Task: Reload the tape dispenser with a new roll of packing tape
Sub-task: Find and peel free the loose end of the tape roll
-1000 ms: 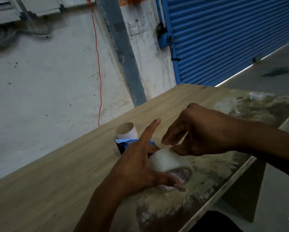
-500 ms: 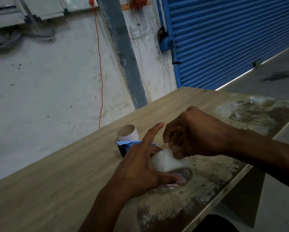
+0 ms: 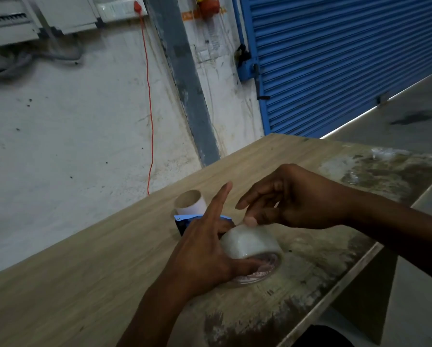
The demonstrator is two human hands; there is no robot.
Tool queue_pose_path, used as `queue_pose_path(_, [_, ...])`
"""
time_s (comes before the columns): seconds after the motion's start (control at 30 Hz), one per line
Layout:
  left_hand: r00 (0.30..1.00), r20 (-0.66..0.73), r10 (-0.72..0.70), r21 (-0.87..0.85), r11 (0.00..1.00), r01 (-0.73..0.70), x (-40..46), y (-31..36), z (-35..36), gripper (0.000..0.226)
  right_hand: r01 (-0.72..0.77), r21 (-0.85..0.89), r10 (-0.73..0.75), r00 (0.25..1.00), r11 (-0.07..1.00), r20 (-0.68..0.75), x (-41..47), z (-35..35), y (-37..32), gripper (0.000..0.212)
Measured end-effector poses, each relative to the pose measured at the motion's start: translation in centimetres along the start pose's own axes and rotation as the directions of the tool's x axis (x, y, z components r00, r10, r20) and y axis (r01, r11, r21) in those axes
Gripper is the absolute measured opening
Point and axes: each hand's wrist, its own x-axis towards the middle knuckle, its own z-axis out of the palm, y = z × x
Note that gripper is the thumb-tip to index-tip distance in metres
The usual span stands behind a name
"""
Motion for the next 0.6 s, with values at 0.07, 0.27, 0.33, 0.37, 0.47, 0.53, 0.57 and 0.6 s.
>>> queue_pose_path(0.07, [1.0,0.007,0.006,0.004,1.0,-0.006,0.0,0.1,0.1,0.14,-0.008,-0.009,0.008,1.0,1.0,0.027,0.1,0.1,0.1,0.036])
queue_pose_path(0.27, [1.0,0.026,-0.006,0.027,1.0,0.005,-0.1,0.6,0.0,0.137,0.137,-0.405,-0.132,0.99,0.904,0.039,0.3,0.8,-1.4,0.048])
queue_pose_path(0.33, [1.0,0.02,-0.012,0.021,1.0,0.011,-0.2,0.8,0.0,0.133,0.184,-0.578,-0.168,0.982,0.795,0.083,-0.3,1.7,-2.0,0.062])
queue_pose_path(0.37, [1.0,0.011,-0.007,0.006,1.0,0.007,-0.2,0.8,0.0,0.129,0.183,-0.642,-0.165,0.982,0.744,0.089,-0.7,2.2,-2.1,0.072])
queue_pose_path(0.47, [1.0,0.001,0.002,-0.028,1.0,-0.002,-0.1,0.6,0.3,0.133,0.149,-0.731,-0.147,0.987,0.666,0.067,-1.3,3.3,-1.8,0.09])
queue_pose_path(0.53, [1.0,-0.002,0.004,-0.034,0.999,-0.004,0.1,0.2,0.4,0.141,0.16,-0.762,-0.168,0.983,0.627,0.068,-1.1,3.7,-1.4,0.092])
queue_pose_path(0.57, [1.0,-0.007,0.008,-0.037,0.999,-0.008,0.1,0.0,0.4,0.142,0.166,-0.76,-0.172,0.982,0.628,0.073,-0.9,3.7,-1.4,0.091])
queue_pose_path(0.6, [1.0,-0.006,0.008,-0.042,0.999,-0.008,0.1,-0.1,0.4,0.141,0.169,-0.741,-0.158,0.984,0.65,0.086,-0.7,3.6,-1.4,0.087])
